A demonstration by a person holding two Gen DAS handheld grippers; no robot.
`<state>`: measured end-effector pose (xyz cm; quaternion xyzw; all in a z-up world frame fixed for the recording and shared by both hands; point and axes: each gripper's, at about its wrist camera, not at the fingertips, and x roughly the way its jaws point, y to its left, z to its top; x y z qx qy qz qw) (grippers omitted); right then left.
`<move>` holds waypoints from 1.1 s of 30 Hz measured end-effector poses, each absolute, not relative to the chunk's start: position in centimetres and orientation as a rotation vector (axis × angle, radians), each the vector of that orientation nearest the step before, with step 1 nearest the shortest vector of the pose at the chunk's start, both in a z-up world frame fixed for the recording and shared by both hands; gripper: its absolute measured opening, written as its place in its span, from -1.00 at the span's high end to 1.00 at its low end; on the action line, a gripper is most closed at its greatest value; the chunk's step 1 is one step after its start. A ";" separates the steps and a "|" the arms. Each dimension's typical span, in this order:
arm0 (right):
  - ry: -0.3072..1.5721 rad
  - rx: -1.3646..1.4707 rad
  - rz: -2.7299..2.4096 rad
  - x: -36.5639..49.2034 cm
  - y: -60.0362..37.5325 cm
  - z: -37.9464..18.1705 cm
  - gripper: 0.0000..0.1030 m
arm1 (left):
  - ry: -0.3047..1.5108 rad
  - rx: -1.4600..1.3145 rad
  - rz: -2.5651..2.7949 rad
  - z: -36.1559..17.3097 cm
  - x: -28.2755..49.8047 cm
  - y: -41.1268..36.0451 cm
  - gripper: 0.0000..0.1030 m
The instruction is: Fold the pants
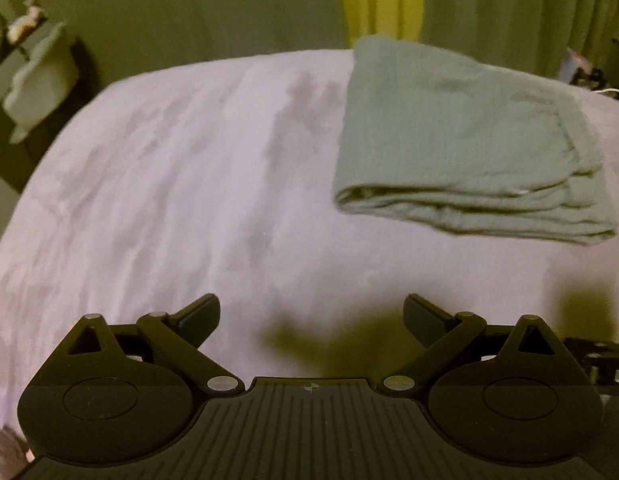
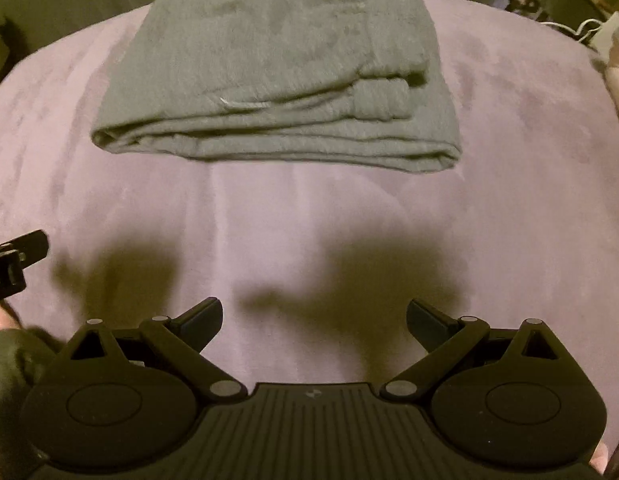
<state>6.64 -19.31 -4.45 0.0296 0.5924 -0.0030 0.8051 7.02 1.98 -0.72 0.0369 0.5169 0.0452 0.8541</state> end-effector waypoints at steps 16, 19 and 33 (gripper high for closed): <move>1.170 0.036 -0.130 10.0 -20.1 4.0 -0.92 | 1.181 0.078 -0.056 5.8 12.0 -2.1 -0.96; 1.169 0.043 -0.138 10.4 -20.2 4.6 -0.92 | 1.181 0.101 -0.044 6.2 12.5 -2.9 -0.96; 1.155 0.011 -0.146 10.3 -19.8 5.1 -0.92 | 1.185 0.115 -0.017 6.5 12.3 -3.3 -0.96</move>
